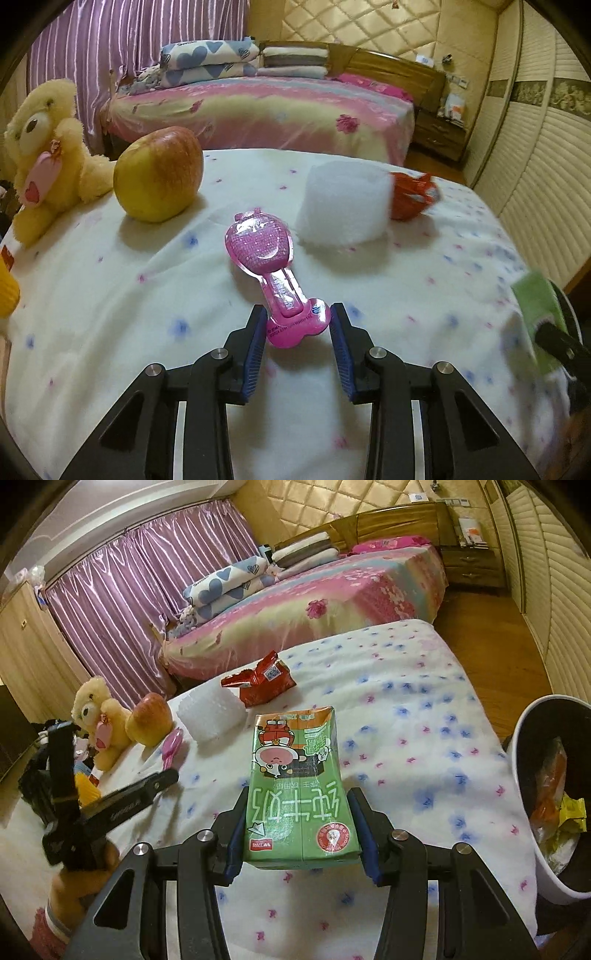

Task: Collect trash
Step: 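Carry the green carton in the right gripper toward the bin while the left holds the hairbrush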

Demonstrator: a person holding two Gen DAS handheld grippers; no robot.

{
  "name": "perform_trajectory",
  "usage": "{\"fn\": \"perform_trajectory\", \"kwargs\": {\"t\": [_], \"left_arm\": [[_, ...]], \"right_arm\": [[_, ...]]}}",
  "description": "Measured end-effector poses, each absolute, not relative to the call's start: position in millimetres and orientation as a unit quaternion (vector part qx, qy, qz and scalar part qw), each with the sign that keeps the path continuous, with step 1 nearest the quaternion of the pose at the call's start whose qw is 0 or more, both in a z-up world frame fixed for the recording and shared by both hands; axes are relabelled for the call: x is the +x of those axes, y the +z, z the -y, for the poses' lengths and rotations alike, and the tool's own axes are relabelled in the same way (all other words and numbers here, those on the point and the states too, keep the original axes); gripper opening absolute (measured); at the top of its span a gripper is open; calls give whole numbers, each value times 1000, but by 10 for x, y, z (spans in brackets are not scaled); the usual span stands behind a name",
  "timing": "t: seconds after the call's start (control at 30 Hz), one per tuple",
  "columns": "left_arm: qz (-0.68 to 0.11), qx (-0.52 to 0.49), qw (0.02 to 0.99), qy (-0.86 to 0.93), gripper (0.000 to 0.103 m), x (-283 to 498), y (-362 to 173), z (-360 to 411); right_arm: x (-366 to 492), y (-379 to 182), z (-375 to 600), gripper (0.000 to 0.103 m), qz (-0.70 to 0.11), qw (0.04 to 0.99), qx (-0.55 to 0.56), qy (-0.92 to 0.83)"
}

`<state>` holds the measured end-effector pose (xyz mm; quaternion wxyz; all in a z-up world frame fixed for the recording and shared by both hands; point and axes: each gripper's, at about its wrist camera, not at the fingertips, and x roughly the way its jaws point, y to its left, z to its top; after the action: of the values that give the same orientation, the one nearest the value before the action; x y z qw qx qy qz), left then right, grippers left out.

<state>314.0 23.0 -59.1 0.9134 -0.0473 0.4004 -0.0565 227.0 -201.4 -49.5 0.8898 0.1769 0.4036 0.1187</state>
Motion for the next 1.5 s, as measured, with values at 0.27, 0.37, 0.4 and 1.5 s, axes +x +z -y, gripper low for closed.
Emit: {"fn": "perform_trajectory", "kwargs": {"t": [0.27,0.37,0.4,1.5], "left_arm": [[-389,-61,912,-111,33,2592,-428,-42],[-386,-57,911,-131,33,2462,-362,67],[-386,-53,911,-138,33,2414,-347,123],[-375,16,891,-254,33,2077,-194,1419]], "right_arm": [[2088,-477,2161,51,-399,890,186,121],[1997,-479,2245,51,-398,890,189,115],[1971,-482,2278,51,-398,890,190,113],[1307,-464,3328,51,-374,896,237,28]]}}
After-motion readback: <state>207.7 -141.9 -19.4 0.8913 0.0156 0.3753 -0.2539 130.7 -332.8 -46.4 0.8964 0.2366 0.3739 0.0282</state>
